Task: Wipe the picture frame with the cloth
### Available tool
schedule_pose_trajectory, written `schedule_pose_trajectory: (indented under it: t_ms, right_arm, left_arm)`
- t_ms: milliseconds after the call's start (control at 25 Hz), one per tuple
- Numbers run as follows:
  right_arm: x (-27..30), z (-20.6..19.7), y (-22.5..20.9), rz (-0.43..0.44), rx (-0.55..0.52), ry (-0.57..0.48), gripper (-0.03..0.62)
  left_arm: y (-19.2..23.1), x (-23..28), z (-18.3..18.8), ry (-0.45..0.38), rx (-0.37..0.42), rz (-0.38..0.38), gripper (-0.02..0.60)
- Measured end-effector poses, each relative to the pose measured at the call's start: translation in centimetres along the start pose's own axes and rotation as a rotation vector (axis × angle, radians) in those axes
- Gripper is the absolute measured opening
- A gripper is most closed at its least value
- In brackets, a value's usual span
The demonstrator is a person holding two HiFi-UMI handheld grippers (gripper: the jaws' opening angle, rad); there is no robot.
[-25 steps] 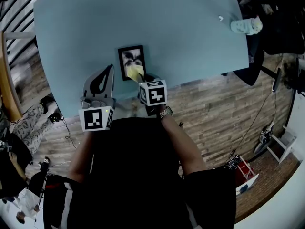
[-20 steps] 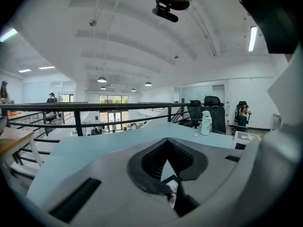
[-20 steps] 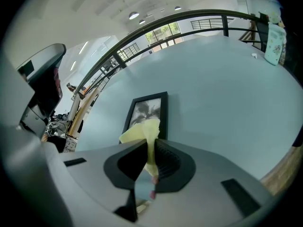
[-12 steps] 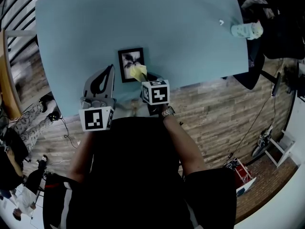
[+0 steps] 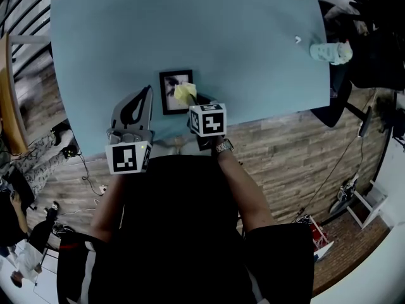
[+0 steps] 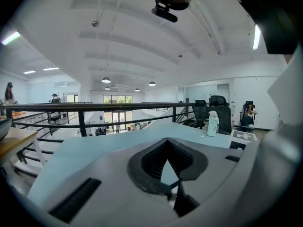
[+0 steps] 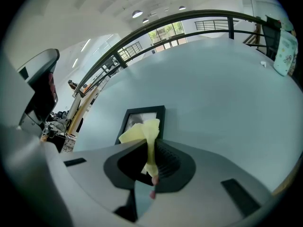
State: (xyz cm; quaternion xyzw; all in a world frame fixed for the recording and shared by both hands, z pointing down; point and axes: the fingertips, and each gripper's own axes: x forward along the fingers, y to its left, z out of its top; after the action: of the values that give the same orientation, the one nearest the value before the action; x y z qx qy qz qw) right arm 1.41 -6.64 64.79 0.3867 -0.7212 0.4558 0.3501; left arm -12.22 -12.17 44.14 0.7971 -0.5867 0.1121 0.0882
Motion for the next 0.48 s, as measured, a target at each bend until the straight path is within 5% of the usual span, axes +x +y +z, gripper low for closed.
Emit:
schedule_pose_trajectory:
  t_ms: [480]
  right_arm:
    - [1.0, 3.8, -0.9, -0.002, -0.018, -0.013, 0.037]
  left_arm:
    - [1.2, 1.4, 0.1, 0.013, -0.009, 0.028, 0.000]
